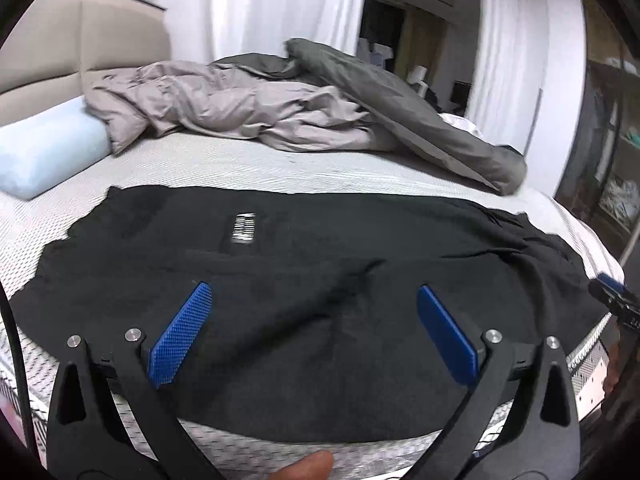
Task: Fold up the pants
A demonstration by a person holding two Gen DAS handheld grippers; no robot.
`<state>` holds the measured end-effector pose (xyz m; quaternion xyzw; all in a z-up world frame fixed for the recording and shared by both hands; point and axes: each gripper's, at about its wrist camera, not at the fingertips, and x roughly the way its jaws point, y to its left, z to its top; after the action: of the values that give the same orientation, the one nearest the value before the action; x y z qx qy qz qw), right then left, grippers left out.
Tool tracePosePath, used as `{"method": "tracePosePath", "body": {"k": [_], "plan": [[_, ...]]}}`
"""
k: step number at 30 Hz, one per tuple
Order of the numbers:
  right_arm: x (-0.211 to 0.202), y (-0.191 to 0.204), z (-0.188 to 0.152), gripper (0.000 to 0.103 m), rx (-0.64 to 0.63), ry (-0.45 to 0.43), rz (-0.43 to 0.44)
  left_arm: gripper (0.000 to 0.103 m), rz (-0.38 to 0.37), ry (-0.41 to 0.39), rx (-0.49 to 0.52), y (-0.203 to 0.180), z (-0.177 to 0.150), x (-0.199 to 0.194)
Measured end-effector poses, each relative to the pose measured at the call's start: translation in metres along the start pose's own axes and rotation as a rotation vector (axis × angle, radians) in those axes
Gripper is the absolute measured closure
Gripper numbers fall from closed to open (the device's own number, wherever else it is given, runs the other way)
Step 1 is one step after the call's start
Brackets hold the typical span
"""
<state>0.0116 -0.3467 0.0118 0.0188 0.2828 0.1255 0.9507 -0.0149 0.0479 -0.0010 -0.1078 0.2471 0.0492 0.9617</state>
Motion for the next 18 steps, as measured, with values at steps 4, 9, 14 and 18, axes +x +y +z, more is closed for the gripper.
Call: {"method": "tracePosePath", "body": {"k": [4, 9, 14, 18], "plan": [[0.003, -0.005, 0.000, 0.000, 0.016, 0.038, 0.008, 0.001, 0.086, 0.012, -0.071, 0.039, 0.000, -0.010], [0.003, -0.011, -0.003, 0.000, 0.005, 0.042, -0.016, 0.001, 0.214, 0.015, -0.160, 0.096, -0.004, -0.029], [0.004, -0.026, -0.006, 0.000, 0.087, 0.079, 0.027, 0.001, 0.241, 0.059, -0.325, 0.165, -0.016, -0.049], [0.005, -0.038, -0.007, 0.000, 0.137, 0.085, 0.031, 0.003, 0.177, 0.102, -0.436, 0.206, -0.030, -0.060]]}}
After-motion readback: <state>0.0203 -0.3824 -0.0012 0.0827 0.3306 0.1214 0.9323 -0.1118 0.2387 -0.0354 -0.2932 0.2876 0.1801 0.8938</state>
